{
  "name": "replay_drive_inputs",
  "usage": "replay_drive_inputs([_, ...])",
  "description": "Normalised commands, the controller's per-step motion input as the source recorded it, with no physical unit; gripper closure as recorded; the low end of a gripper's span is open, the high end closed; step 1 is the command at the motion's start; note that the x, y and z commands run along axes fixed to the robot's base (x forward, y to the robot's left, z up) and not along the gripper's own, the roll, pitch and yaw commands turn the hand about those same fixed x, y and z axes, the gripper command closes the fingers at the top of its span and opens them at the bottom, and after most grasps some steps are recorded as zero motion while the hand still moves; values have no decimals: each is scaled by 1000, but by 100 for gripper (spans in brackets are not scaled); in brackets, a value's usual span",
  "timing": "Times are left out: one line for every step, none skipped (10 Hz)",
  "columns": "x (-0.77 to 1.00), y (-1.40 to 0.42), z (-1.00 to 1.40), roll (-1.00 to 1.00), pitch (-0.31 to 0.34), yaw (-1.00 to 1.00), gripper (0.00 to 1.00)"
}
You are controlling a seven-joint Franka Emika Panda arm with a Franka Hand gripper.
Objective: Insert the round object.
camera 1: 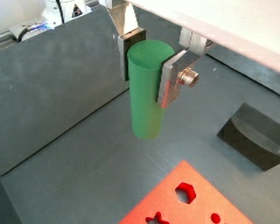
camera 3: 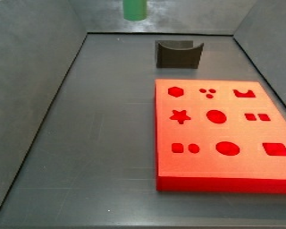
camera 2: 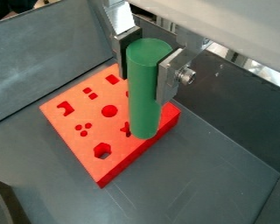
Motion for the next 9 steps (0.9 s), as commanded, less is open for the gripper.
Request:
replay_drive_inputs([14, -51, 0, 0, 0, 54, 100])
replay_drive_inputs([757, -257, 0, 4, -13, 183, 100])
replay_drive_inputs([960, -329, 0, 66, -107, 0, 100])
replay_drive_inputs([863, -251, 0, 160, -56, -223, 100])
replay_drive_inputs([746, -234, 0, 186, -46, -340, 100])
replay_drive_inputs([791, -234, 0, 169, -54, -311, 100])
replay_drive_inputs([889, -234, 0, 170, -61, -223, 100])
replay_drive_inputs([943, -237, 0, 164, -61, -174, 100])
replay_drive_inputs([980, -240, 0, 149, -67, -137, 100])
